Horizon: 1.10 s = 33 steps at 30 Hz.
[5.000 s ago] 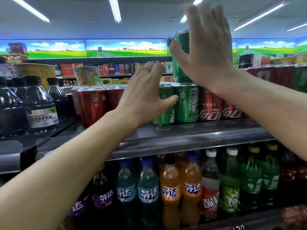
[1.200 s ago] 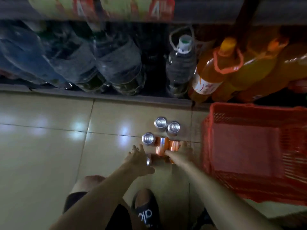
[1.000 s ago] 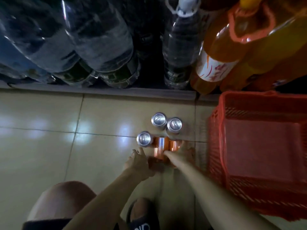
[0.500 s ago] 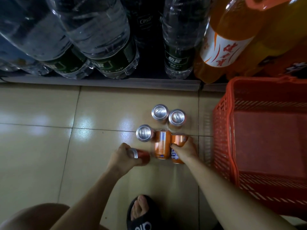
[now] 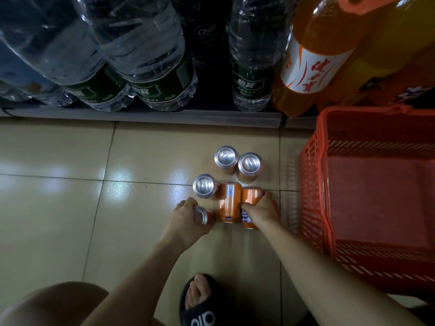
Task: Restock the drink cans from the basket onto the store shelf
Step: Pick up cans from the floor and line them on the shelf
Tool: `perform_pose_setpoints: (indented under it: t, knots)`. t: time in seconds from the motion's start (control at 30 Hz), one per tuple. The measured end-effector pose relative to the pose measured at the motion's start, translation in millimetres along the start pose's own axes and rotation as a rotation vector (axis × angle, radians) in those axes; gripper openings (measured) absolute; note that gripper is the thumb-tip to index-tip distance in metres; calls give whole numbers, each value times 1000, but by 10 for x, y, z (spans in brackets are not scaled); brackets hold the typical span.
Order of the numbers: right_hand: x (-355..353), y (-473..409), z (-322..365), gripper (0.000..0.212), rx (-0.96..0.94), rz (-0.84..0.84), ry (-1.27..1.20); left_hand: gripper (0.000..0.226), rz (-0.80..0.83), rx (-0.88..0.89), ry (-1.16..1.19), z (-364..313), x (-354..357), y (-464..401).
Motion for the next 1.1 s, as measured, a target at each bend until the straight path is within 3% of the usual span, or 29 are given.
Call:
perform_pose_setpoints:
  t: [0.1,0.2,0.3,0.37,0.47,0.53,0.67,0.77,0.9,1.1]
  knots:
    - [-131,209,230,75,-158,-134,238,57,-15,28,-35,-35,63,14]
    - [-210,472,614,56,-484,-288,429,58,12,8,-75,2,134,11]
    - [-87,726,977,34,-816,-283,520,59,19,-2,-88,29,172,-16]
    - [63,848,1197,33,-981,-224,571,57,17,-9,-82,26,187,-25]
    - [376,881,1416,67,-1058,17,690,58,9,-21,-61,30,215,-29]
    - [541,829,1476,82,-1063,86,897,60,11,-38,-54,42,230,-29]
    - [692,738,1515,66,-1065,118,1067,62,49,-93,-22,85,255,-23]
    - [748,659,1513,63,-1010,173,1012,56,56,-111,-18,110,206,-24]
    - [648,581,1590,62,-929,270,769,64,31,-143,32,145,-16,-7]
    - [-27,804,1881,62,-646,344,55,70,-50,-189,231,23,-785,300]
Point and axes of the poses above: each hand's wrist, its own y-axis away from the middle knuckle, its own x-axis out of the palm, z = x × y, the point moved 8 cm from there along -y, towards the middle knuckle, and after that the axes turned 2 degrees about -x, right-handed, at the moved point
